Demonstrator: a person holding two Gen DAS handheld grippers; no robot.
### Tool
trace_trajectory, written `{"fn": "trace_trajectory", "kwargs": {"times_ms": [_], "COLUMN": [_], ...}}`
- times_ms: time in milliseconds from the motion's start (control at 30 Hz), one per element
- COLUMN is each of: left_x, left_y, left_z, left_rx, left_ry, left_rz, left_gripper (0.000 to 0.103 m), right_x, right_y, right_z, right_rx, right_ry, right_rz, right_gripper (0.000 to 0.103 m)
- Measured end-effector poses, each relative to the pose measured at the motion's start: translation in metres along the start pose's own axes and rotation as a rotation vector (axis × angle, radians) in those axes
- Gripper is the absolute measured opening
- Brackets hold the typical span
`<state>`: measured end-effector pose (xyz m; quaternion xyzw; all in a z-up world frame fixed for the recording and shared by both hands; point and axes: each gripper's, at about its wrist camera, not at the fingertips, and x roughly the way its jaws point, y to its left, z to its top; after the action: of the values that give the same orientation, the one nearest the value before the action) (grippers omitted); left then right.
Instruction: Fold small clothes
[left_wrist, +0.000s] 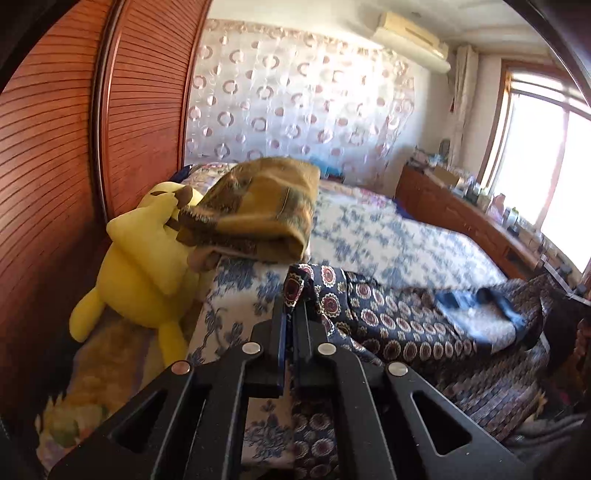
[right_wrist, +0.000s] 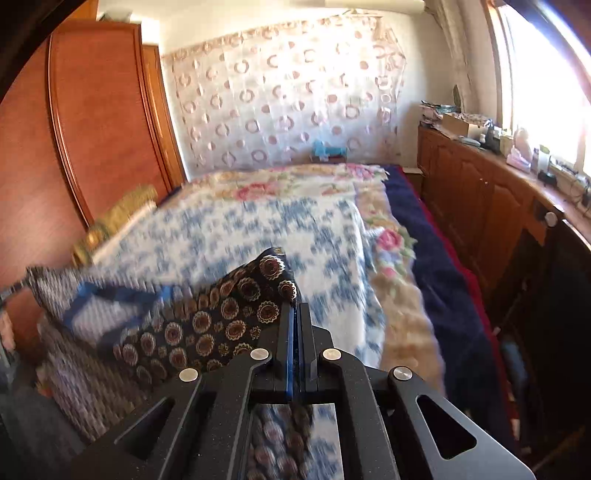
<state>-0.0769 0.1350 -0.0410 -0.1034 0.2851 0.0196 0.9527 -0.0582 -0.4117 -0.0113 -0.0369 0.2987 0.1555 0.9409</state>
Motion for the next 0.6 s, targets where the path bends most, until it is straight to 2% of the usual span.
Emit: {"fn": "trace_trajectory", "kwargs": {"times_ms": [100,200,300,500,533,567,600], "left_x": [0.006,0.000,-0.009,-0.004,-0.002,0.000,0.000], "left_y": [-0.003,-0.001,0.006,0.000,-0.001,-0.001,-0.001], "left_z": [-0.005,-0.008,-0.009,-0.012,-0.012,-0.013,-0.013], "left_rx": [0.029,0.025,0.020,0.074,0.076,0.076,0.074], "left_ry": [0.030,0.019,0.009,0.045,0.051,0.060,0.062], "left_rz": [0.026,0.020,0.015,-0.009,-0.008,-0.010,-0.019], "left_gripper": [0.003,0.003,0.003,0.004,0.006,0.017,0.023], "right_x": [0.000,-0.004,-0.005,-0.002,0.000,0.000,0.002], "right_y": [0.004,0.006,0.012,0.017,0.018,0.020,0.020], "right_z": [-0.010,-0.016,0.003,0.001,-0.002,-0.004,-0.004], "right_rx": [-0.026,-0.032,-0.045,-0.095,-0.102,-0.110,-0.123], "right_ry": [0.051,0.065,0.069,0.125,0.144,0.157,0.157], "right_rz": [-0.023,-0.031,-0.028,-0.014,-0.014,-0.014,-0.024], "right_gripper": [0.001,0.001,0.001,0.001,0.001,0.001,0.001]}}
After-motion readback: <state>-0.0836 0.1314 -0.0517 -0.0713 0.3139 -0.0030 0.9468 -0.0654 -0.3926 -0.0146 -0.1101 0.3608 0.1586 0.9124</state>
